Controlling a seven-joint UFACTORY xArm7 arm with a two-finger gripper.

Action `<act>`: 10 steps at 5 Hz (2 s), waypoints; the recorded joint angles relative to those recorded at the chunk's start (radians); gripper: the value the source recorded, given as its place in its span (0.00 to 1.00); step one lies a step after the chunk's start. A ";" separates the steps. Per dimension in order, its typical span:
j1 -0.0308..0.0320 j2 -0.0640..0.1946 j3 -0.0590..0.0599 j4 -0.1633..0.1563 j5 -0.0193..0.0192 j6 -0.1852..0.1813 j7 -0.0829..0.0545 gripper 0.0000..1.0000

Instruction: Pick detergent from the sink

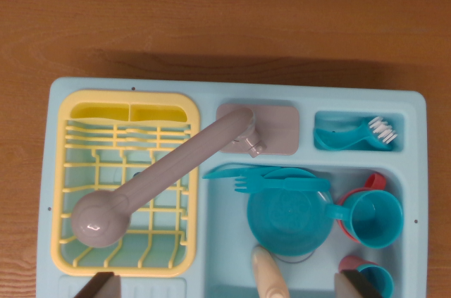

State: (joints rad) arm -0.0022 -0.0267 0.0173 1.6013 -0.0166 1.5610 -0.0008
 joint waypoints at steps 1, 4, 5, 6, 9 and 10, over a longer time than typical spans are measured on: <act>0.0000 0.000 0.000 0.000 0.0000 0.000 0.000 0.00; -0.0001 0.000 0.000 -0.002 0.0000 -0.002 -0.001 0.00; -0.0005 0.001 -0.001 -0.011 0.0001 -0.010 -0.005 0.00; -0.0005 0.001 -0.001 -0.011 0.0001 -0.010 -0.005 0.00; -0.0024 0.005 -0.006 -0.046 0.0004 -0.043 -0.022 0.00; -0.0024 0.005 -0.006 -0.046 0.0004 -0.043 -0.022 0.00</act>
State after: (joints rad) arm -0.0046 -0.0212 0.0115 1.5551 -0.0162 1.5184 -0.0231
